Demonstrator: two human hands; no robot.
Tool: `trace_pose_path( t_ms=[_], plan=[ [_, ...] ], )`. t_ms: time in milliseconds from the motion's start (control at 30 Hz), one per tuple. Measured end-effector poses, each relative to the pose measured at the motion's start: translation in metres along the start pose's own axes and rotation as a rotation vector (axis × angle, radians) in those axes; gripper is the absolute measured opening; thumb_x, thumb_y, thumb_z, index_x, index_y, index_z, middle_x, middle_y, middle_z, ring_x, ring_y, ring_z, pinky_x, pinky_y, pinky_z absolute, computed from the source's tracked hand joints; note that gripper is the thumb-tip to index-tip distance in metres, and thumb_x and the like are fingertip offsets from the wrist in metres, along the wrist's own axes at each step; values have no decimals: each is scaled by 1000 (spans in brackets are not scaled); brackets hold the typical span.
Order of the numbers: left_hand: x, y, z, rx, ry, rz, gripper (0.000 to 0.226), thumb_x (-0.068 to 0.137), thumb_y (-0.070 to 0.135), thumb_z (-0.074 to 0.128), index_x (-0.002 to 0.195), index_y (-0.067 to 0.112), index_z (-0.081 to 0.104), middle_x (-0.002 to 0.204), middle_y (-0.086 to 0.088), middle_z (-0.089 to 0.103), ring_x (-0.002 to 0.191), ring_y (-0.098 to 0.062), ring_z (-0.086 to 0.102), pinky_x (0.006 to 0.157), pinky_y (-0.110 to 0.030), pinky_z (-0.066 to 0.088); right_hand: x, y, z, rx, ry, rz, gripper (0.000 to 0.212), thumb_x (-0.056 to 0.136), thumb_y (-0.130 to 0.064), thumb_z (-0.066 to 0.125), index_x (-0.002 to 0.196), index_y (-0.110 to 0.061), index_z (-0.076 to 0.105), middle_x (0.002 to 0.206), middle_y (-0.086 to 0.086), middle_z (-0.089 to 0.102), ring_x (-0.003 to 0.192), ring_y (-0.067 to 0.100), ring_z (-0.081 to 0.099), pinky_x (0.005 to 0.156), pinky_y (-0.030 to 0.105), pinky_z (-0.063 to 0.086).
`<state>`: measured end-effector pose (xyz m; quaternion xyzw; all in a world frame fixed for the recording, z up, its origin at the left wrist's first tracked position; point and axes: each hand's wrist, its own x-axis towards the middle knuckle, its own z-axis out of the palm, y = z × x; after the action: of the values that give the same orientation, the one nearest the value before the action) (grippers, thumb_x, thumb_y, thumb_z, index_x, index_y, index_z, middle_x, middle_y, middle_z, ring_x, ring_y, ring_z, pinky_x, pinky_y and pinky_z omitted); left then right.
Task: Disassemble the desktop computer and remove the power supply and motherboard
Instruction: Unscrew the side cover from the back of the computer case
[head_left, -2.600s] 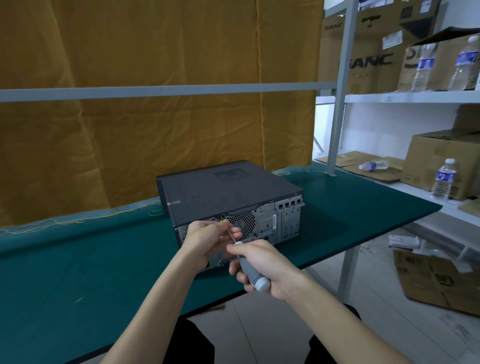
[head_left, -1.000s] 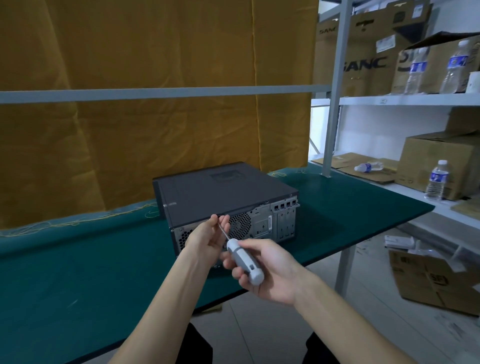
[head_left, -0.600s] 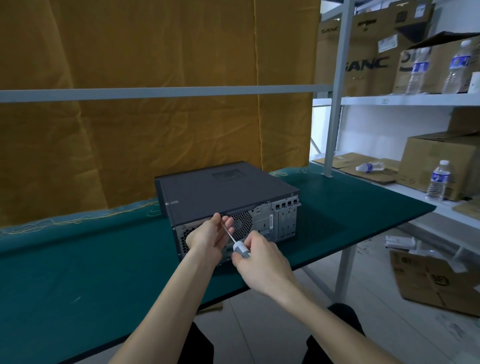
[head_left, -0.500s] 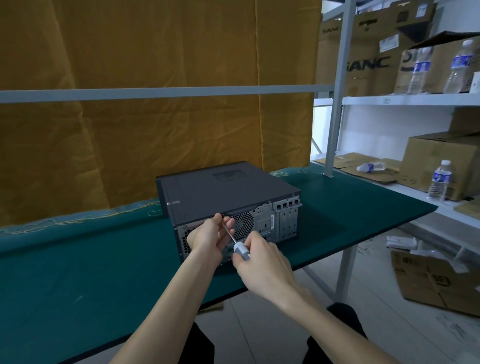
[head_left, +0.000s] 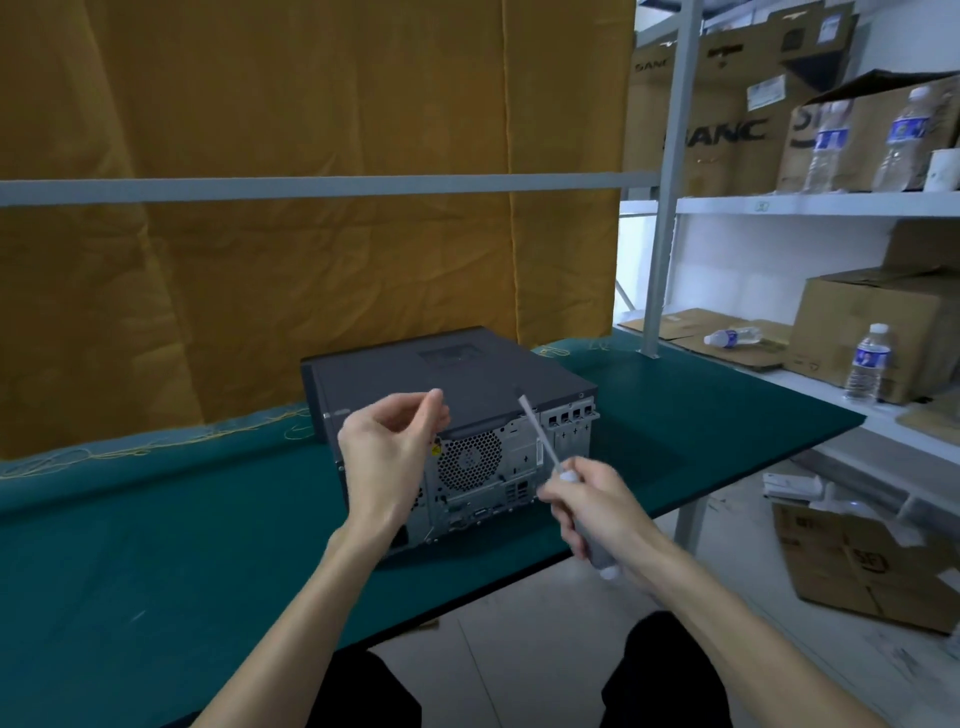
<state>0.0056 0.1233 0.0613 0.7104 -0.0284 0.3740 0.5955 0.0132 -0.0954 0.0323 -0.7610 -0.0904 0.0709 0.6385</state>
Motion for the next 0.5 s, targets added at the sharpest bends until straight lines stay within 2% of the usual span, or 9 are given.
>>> trace_pose_path(
  t_ms=[67, 167, 233, 300, 400, 500],
  plan=[
    [1, -1, 4, 189, -104, 271, 10, 90, 25, 77, 93, 18, 82, 82, 14, 77, 77, -2, 74, 74, -24, 60, 11, -12, -4, 216, 14, -22, 15, 94, -21, 71, 95, -7, 64, 58, 0, 50, 43, 15, 42, 42, 26, 38],
    [7, -1, 20, 382, -243, 587, 12, 87, 23, 79, 94, 14, 82, 86, 9, 77, 74, 0, 71, 70, -25, 59, 30, -34, -4, 359, 20, -115, 19, 88, -27, 80, 98, -11, 76, 59, 2, 52, 43, 15, 44, 42, 26, 40],
    [16, -1, 31, 426, -339, 649, 13, 89, 21, 78, 98, 13, 82, 85, 5, 77, 72, -6, 71, 65, -32, 59, 42, -43, -3, 292, 59, -174, 9, 87, -26, 82, 86, -17, 78, 58, 2, 54, 41, 15, 45, 41, 26, 41],
    [28, -2, 41, 454, -393, 682, 14, 91, 20, 76, 103, 15, 81, 83, 4, 76, 68, -9, 69, 61, -35, 57, 56, -48, -7, 175, 107, -216, 9, 86, -23, 82, 80, -17, 79, 58, 4, 61, 39, 14, 48, 40, 26, 42],
    [50, -6, 60, 475, -419, 722, 15, 93, 21, 72, 104, 16, 80, 81, 3, 75, 67, -12, 69, 59, -36, 57, 81, -56, -21, 143, 117, -158, 8, 86, -20, 82, 82, -14, 79, 64, 8, 67, 41, 14, 49, 42, 25, 43],
    [79, -17, 86, 515, -442, 743, 11, 95, 19, 72, 99, 13, 80, 82, 0, 75, 69, -17, 71, 59, -39, 57, 115, -59, -43, 187, 67, -55, 10, 87, -17, 82, 86, -9, 76, 68, 3, 70, 43, 13, 48, 42, 25, 42]
  ],
)
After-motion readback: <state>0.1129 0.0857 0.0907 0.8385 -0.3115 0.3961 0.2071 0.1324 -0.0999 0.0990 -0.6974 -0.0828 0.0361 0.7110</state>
